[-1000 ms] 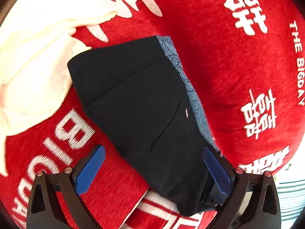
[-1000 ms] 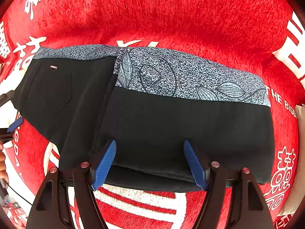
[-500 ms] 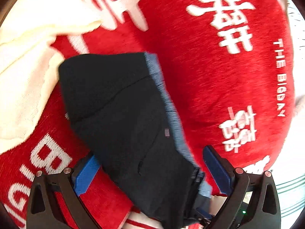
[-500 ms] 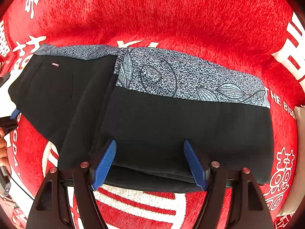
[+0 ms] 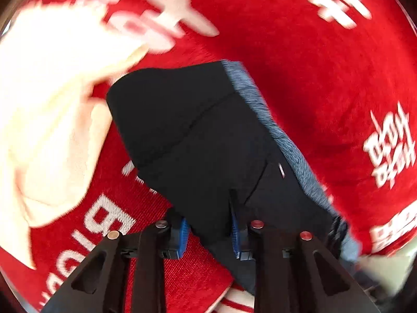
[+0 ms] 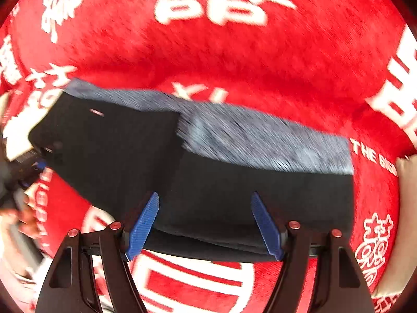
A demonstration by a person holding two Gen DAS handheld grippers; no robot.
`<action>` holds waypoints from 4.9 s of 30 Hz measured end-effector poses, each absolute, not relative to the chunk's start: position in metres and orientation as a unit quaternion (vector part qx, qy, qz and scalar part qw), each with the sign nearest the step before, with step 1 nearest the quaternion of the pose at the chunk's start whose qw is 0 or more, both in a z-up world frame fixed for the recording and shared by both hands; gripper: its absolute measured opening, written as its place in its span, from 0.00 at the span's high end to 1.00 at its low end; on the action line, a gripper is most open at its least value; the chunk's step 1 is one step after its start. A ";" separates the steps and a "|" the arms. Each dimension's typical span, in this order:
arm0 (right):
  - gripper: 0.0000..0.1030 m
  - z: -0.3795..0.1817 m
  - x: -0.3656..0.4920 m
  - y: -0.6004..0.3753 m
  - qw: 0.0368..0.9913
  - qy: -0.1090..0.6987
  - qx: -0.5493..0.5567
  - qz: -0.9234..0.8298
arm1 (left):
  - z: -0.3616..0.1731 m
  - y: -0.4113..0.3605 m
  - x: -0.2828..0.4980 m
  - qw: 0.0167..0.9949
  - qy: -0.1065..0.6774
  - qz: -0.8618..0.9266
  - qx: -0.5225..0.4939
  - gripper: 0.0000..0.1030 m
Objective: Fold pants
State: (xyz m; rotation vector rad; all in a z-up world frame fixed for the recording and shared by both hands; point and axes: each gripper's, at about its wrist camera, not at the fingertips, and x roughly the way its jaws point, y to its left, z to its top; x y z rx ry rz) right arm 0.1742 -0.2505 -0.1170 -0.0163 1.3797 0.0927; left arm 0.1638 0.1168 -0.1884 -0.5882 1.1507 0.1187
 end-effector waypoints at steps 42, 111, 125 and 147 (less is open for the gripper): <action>0.85 -0.068 0.297 -0.101 0.662 0.692 0.031 0.286 | -0.061 -0.070 0.135 0.892 0.430 -0.077 0.115 0.74; 0.76 -0.132 0.111 -0.402 0.758 0.637 0.142 0.006 | -0.145 -0.173 0.148 0.765 0.627 -0.140 0.048 0.19; 0.75 -0.136 0.110 -0.392 0.760 0.635 0.137 -0.008 | -0.144 -0.171 0.152 0.761 0.631 -0.144 0.046 0.19; 0.74 -0.127 0.111 -0.408 0.758 0.633 0.156 -0.006 | -0.107 -0.158 0.181 0.795 0.596 -0.104 0.043 0.19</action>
